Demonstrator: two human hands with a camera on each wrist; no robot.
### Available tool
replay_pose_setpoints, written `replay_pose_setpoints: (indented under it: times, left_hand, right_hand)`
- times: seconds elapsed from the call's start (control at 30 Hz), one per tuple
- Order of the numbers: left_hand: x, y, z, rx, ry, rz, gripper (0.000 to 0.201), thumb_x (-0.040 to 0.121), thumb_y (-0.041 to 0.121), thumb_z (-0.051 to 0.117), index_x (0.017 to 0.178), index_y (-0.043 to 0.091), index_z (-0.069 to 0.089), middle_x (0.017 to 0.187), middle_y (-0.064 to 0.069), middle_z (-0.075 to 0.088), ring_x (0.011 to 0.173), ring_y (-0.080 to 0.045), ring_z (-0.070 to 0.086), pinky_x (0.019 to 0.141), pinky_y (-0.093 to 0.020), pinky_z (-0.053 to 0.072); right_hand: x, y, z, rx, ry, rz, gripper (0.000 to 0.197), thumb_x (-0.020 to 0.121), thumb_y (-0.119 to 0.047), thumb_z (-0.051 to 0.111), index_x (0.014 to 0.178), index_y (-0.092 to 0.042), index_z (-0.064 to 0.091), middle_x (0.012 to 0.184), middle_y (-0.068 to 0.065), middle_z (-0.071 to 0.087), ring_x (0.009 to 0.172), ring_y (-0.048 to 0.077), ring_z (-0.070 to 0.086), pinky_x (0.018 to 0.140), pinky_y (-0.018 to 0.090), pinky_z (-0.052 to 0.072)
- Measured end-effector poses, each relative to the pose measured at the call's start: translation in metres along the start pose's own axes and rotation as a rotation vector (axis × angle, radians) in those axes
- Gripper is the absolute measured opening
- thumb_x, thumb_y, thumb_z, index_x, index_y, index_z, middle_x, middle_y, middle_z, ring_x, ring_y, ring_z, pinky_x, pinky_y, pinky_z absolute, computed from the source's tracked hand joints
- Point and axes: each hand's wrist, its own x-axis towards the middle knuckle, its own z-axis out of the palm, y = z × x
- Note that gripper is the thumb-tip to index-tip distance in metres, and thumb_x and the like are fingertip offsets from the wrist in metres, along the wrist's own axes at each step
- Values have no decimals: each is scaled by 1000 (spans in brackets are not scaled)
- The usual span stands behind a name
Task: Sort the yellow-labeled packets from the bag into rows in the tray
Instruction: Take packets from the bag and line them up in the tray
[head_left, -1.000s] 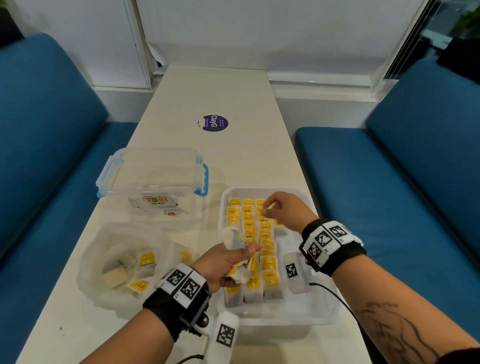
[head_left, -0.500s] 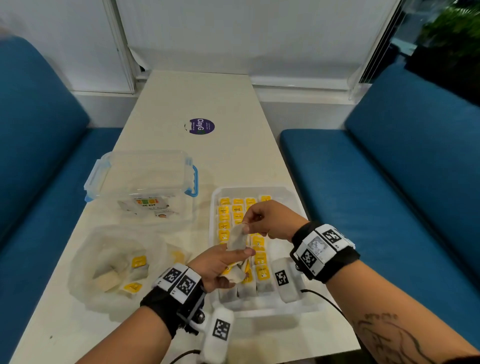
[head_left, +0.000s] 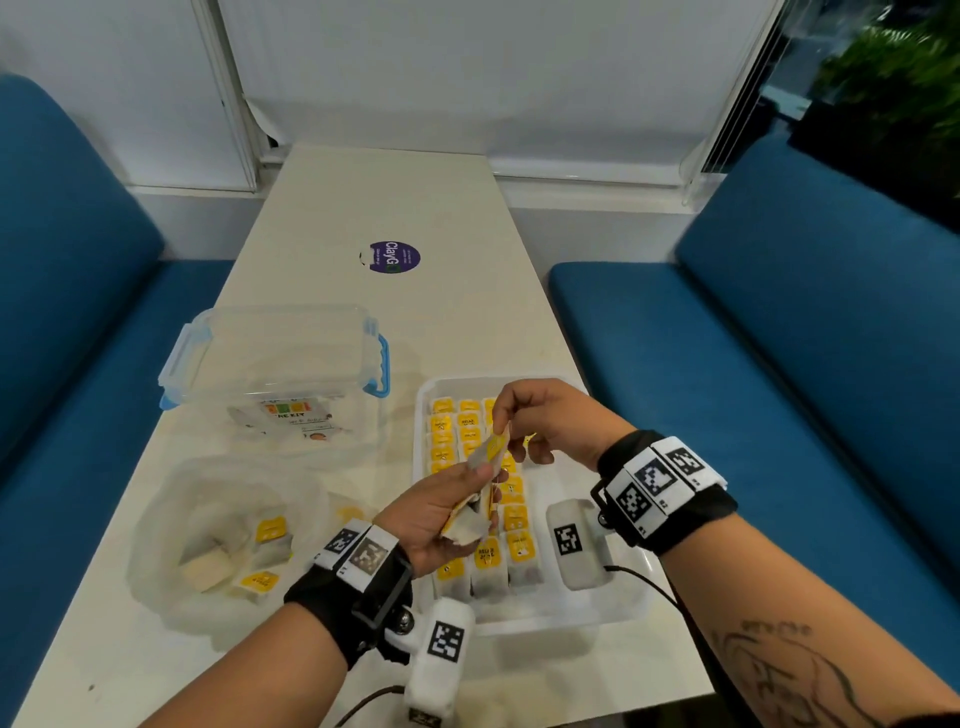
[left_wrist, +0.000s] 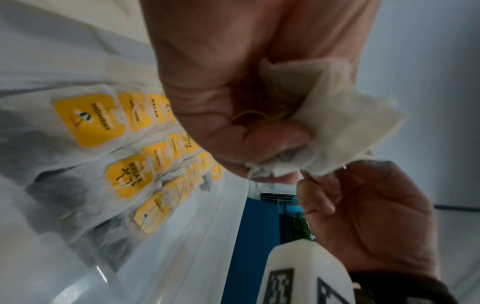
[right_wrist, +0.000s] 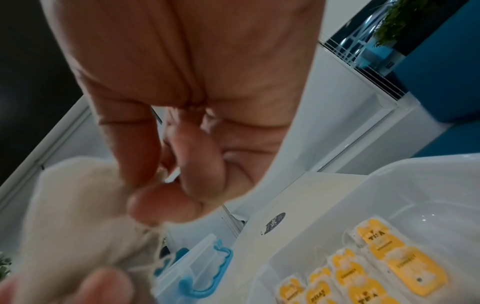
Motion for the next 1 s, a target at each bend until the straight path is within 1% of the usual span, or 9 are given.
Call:
replay_pose_setpoints:
  times: [0.13, 0.2, 0.3, 0.4, 0.47, 0.6, 0.83, 0.93, 1.0]
  left_hand:
    - [8, 0, 5, 132, 126, 103, 14, 86, 28, 61, 95, 17, 64, 69, 4, 55, 55, -12, 56, 41, -17, 41]
    - [11, -1, 5, 174, 174, 126, 13, 86, 30, 62, 96, 21, 65, 70, 6, 58, 57, -10, 54, 46, -19, 43]
    - [15, -4, 3, 210, 220, 127, 15, 85, 34, 63, 91, 20, 63, 79, 4, 58, 64, -11, 54, 54, -22, 44]
    - [16, -7, -1, 198, 260, 92, 21, 85, 36, 63, 99, 20, 64, 85, 3, 57, 71, -14, 55, 56, -22, 42]
    - [16, -8, -5, 177, 273, 80, 23, 86, 34, 62, 103, 19, 64, 82, 3, 56, 68, -15, 54, 50, -19, 42]
    - [13, -9, -9, 148, 285, 92, 23, 86, 31, 62, 105, 17, 64, 73, 3, 53, 57, -12, 53, 46, -17, 40]
    - [11, -4, -15, 137, 303, 118, 11, 87, 30, 61, 94, 22, 65, 79, 2, 55, 71, -16, 55, 52, -21, 39]
    - [11, -3, -18, 121, 318, 118, 13, 86, 30, 62, 96, 22, 65, 80, 1, 55, 73, -17, 56, 52, -21, 39]
    - [11, -3, -20, 113, 317, 118, 14, 85, 30, 63, 96, 21, 65, 81, 0, 55, 72, -17, 55, 52, -21, 39]
  right_hand:
    - [-2, 5, 4, 28, 121, 37, 5, 85, -5, 61, 86, -10, 60, 66, 6, 60, 56, 18, 55, 38, 21, 34]
    - [-2, 12, 6, -89, 137, 77, 24, 80, -7, 70, 98, -12, 56, 65, 7, 59, 56, 21, 58, 38, 22, 36]
    - [2, 19, 5, -236, 215, 111, 23, 78, 0, 69, 90, -13, 55, 66, 9, 59, 58, 26, 59, 40, 24, 38]
    - [2, 21, -5, -367, 346, 71, 15, 85, -8, 66, 74, -15, 57, 58, 0, 56, 43, 1, 52, 41, 10, 36]
    - [1, 21, -12, -359, 396, 26, 10, 86, -16, 66, 78, -11, 66, 57, -5, 55, 40, -3, 49, 41, 4, 33]
    - [6, 31, -22, -407, 390, 66, 16, 88, -22, 64, 91, -7, 71, 70, -6, 57, 59, 2, 48, 60, 18, 39]
    - [21, 49, -31, -454, 380, 185, 12, 96, -16, 47, 88, -12, 56, 69, -2, 55, 55, 8, 46, 50, 19, 33]
    - [29, 60, -35, -573, 333, 265, 19, 96, -14, 45, 78, -18, 50, 72, -1, 53, 74, 20, 56, 54, 22, 37]
    - [33, 67, -36, -676, 232, 341, 19, 95, -10, 43, 80, -17, 52, 86, 3, 55, 86, 24, 58, 61, 25, 40]
